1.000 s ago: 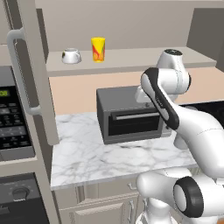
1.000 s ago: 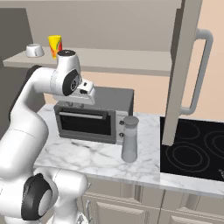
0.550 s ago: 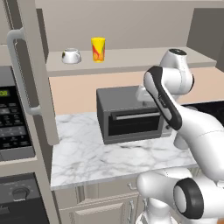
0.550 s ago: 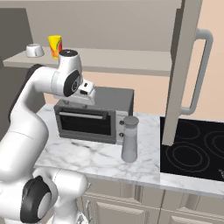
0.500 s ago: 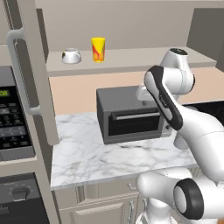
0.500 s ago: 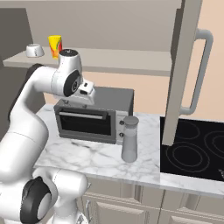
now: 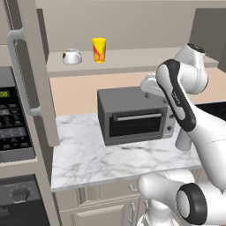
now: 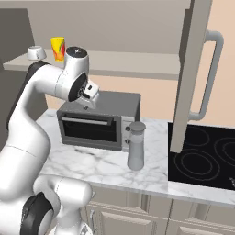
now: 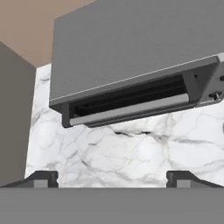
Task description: There is a tray on the dining counter. Grab the cup, mug, and pitcher and place them on the tray. The pitcher may be placed next to the tray if it cannot fit the tray.
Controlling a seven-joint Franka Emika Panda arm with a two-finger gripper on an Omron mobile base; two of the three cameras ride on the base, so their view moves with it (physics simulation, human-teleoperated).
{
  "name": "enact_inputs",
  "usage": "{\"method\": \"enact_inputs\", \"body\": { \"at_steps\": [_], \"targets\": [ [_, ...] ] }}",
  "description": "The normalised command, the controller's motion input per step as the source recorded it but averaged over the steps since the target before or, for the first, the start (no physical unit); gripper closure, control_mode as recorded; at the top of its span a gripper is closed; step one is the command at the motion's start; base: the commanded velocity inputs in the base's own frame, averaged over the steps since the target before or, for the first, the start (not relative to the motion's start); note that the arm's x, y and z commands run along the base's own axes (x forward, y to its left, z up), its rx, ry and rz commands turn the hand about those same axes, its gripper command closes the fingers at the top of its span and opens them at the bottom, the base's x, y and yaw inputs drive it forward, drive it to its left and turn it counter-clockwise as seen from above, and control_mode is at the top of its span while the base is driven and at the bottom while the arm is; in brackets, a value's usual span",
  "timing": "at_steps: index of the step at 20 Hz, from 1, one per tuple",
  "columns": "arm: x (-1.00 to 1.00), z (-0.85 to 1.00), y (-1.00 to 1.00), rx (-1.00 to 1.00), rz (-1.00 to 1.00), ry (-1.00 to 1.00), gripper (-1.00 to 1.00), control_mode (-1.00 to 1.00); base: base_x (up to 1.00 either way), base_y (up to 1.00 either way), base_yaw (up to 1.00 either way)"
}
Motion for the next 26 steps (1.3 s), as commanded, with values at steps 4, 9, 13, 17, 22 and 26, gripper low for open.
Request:
{"method": "enact_inputs", "body": {
  "at_steps": [4,9,13,17,22,26],
  "targets": [
    [-0.14,0.31,0.17,0.17,-0.14,-0.07,-1.0,-1.0,0.0,0.0,0.0],
    [-0.11,0.31,0.27,0.16,-0.16,-0.09,-1.0,-1.0,0.0,0.0,0.0],
    [-0.09,0.35,0.26,0.17,-0.16,-0.11,-1.0,-1.0,0.0,0.0,0.0],
    [-0.02,0.36,0.18,0.19,-0.15,-0.1,-1.0,-1.0,0.0,0.0,0.0],
    [0.0,0.39,0.13,0.2,-0.11,-0.07,-1.0,-1.0,0.0,0.0,0.0],
    [0.0,0.41,0.15,0.18,-0.06,-0.03,-1.0,-1.0,0.0,0.0,0.0]
  ]
}}
